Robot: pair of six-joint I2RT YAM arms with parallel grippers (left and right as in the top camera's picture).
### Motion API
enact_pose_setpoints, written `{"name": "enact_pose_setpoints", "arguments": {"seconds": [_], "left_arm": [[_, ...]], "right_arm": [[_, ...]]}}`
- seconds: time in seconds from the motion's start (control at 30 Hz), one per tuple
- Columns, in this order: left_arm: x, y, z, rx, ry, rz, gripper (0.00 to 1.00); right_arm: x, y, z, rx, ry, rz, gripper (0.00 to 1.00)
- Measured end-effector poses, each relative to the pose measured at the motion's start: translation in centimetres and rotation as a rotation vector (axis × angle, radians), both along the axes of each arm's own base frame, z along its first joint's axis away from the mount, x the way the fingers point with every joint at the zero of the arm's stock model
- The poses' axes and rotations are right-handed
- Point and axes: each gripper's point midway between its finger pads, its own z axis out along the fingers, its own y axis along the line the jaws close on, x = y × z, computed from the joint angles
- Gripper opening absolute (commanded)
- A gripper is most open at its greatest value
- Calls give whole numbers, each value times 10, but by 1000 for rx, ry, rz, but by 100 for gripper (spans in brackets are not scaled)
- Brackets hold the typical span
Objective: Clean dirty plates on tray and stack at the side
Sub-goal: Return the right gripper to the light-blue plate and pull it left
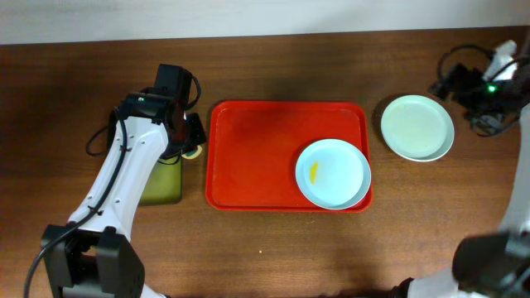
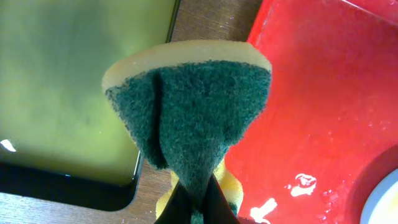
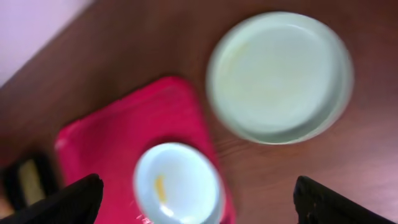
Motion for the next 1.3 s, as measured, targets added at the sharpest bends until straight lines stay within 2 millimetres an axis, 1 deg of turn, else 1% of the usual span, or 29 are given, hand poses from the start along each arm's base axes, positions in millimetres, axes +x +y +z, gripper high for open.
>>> {"name": "enact_pose_setpoints", "arguments": {"seconds": [0.03, 0.07, 0.13, 0.17, 0.2, 0.27, 0.3, 0.33, 0.37, 0.4, 0.47, 0.53, 0.6, 0.63, 0.67, 0.77, 0.8, 0.83, 0.9, 0.97, 1.0, 1.1, 1.17, 1.2, 1.23, 1.3], "left_arm": [[0, 0, 0, 0, 0, 0, 0], [0, 0, 0, 0, 0, 0, 0], [0, 0, 0, 0, 0, 0, 0], [0, 0, 0, 1, -1, 0, 0], [0, 0, 0, -1, 0, -1, 0], [0, 0, 0, 0, 0, 0, 0], [0, 0, 0, 0, 0, 0, 0], [0, 0, 0, 0, 0, 0, 0], [0, 0, 0, 0, 0, 0, 0], [0, 0, 0, 0, 0, 0, 0], [0, 0, 0, 0, 0, 0, 0], [0, 0, 0, 0, 0, 0, 0], [0, 0, 0, 0, 0, 0, 0], [0, 0, 0, 0, 0, 0, 0], [0, 0, 0, 0, 0, 0, 0], [0, 0, 0, 0, 0, 0, 0], [0, 0, 0, 0, 0, 0, 0], [0, 0, 0, 0, 0, 0, 0], [0, 0, 0, 0, 0, 0, 0], [0, 0, 0, 0, 0, 0, 0], [0, 0, 0, 0, 0, 0, 0], [0, 0, 0, 0, 0, 0, 0], [0, 0, 0, 0, 0, 0, 0], [0, 0, 0, 0, 0, 0, 0], [0, 0, 0, 0, 0, 0, 0], [0, 0, 0, 0, 0, 0, 0]], "right_arm": [[-3, 34, 15, -4, -36, 82, 100], [-4, 61, 20, -4, -48, 155, 99], [-5, 103, 18, -22, -44, 270, 99], [-7, 127, 15, -51, -39, 344, 99], [-10, 147, 12, -76, -34, 403, 99], [-17, 179, 1, -127, -15, 500, 99], [-19, 194, -12, -152, 13, 545, 99], [-22, 206, -24, -163, 36, 581, 99], [-23, 217, -41, -174, 67, 612, 99], [-22, 231, -65, -183, 105, 647, 99], [-19, 246, -99, -194, 152, 685, 99], [-18, 246, -113, -207, 174, 688, 99], [-13, 237, -128, -268, 203, 668, 99], [-13, 230, -137, -308, 234, 658, 99], [-19, 219, -149, -354, 288, 644, 99], [-26, 195, -179, -452, 384, 599, 99], [-28, 187, -185, -474, 403, 587, 99], [-27, 178, -188, -494, 413, 566, 99], [-17, 152, -198, -500, 405, 513, 99], [-10, 135, -208, -424, 384, 528, 99], [-7, 126, -212, -356, 368, 544, 96], [-10, 103, -218, -235, 359, 543, 81], [-11, 101, -218, -206, 351, 552, 76], [-11, 102, -218, -196, 347, 554, 69], [-11, 103, -218, -190, 343, 560, 67], [-11, 107, -222, -181, 332, 572, 66]]}}
